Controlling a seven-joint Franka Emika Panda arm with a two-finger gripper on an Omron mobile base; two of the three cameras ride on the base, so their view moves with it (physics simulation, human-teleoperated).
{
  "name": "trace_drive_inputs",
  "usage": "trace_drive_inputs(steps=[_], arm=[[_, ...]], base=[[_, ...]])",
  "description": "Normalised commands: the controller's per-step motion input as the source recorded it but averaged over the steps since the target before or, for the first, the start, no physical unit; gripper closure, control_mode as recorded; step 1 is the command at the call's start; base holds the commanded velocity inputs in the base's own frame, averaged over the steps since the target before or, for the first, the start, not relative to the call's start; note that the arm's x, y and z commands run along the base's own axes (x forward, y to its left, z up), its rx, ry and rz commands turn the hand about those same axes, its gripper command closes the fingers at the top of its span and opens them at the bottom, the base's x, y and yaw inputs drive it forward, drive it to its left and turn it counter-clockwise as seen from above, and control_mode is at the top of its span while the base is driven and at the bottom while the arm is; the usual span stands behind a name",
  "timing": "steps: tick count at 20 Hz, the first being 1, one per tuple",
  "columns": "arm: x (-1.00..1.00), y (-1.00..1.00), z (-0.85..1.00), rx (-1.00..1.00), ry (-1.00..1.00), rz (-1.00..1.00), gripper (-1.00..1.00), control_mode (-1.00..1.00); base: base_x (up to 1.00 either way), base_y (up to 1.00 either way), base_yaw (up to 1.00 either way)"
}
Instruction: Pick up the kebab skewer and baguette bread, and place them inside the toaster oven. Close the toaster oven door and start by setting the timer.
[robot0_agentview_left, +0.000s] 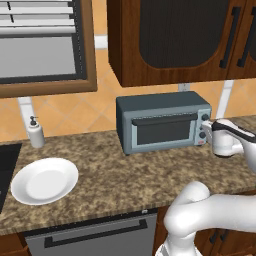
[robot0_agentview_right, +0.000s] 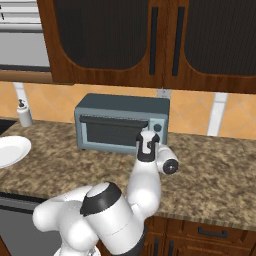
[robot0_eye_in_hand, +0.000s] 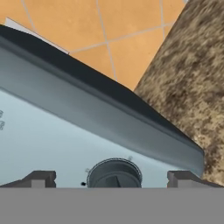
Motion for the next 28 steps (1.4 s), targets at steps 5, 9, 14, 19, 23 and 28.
trace_drive_inputs(steps=[5,9,14,19,23,28], arm=[[-0.04,0.0,-0.15,0.0,0.0,0.0,-1.0,-1.0],[-0.11,-0.05,-0.06,0.01,0.01,0.0,-1.0,-1.0],[0.02,0.0,0.0,0.02,0.01,0.0,-1.0,-1.0],[0.0,0.0,0.01,0.01,0.0,0.0,-1.0,-1.0],[0.04,0.04,0.0,0.0,0.0,0.0,1.0,-1.0],[0.09,0.17,0.05,0.0,0.0,-0.02,1.0,-1.0]], base=[[0.0,0.0,0.0],[0.0,0.0,0.0],[0.0,0.0,0.0],[0.0,0.0,0.0],[0.0,0.0,0.0],[0.0,0.0,0.0]])
